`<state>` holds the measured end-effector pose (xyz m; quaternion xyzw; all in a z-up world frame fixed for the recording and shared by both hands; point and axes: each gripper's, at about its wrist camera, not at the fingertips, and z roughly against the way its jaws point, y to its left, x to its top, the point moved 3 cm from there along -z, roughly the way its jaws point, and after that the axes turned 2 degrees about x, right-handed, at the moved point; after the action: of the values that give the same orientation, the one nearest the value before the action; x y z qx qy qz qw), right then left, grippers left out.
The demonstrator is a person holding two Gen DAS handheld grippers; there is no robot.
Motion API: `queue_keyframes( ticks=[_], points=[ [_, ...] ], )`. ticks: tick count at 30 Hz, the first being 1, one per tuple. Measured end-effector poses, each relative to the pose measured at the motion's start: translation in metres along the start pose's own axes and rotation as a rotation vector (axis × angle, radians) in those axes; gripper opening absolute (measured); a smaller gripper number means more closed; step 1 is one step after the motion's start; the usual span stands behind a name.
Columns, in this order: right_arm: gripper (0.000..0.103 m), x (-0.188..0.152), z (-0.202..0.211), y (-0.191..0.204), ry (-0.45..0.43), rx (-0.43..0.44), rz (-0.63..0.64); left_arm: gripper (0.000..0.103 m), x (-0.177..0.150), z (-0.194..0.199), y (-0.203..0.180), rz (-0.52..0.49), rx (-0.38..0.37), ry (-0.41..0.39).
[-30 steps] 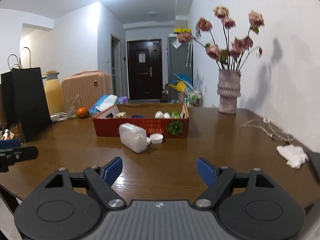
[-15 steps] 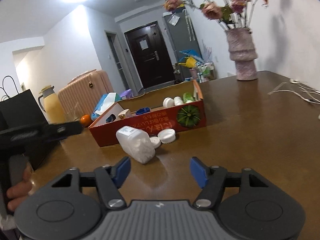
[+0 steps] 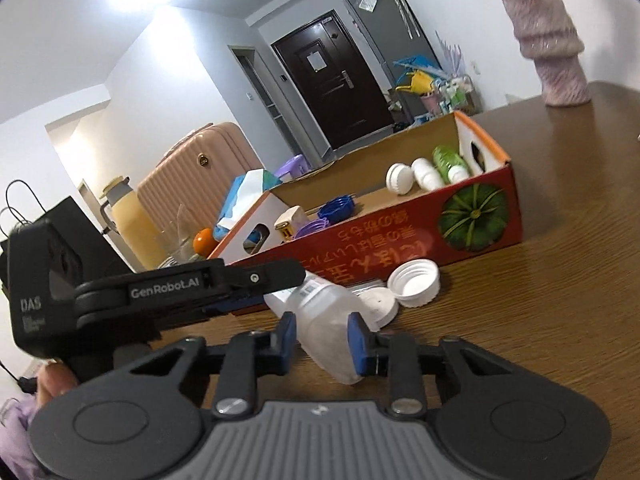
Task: Organize rigid objects
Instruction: 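Grasp the white square plastic container with the right tool while the left tool grasps it too, then lift the white container with both tools and carry it toward the box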
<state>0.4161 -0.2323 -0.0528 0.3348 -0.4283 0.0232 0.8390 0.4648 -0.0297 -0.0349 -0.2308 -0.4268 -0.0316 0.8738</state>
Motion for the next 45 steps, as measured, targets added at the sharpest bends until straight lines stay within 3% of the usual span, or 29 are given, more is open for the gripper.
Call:
queue_keyframes(
  ticks=[9, 29, 34, 45],
  points=[
    [0.027, -0.007, 0.004, 0.003, 0.002, -0.041, 0.035, 0.036, -0.024, 0.028, -0.013, -0.008, -0.009, -0.02],
    [0.031, -0.068, 0.076, 0.043, 0.008, -0.059, 0.238, 0.038, -0.11, 0.11, -0.04, 0.017, -0.025, -0.066],
    [0.036, -0.086, 0.086, 0.045, 0.017, -0.052, 0.254, 0.038, -0.128, 0.12, -0.039, 0.039, -0.04, -0.034],
    [0.037, -0.109, 0.094, 0.05, 0.037, -0.059, 0.266, 0.043, -0.147, 0.127, -0.041, 0.048, -0.031, -0.012]
  ],
)
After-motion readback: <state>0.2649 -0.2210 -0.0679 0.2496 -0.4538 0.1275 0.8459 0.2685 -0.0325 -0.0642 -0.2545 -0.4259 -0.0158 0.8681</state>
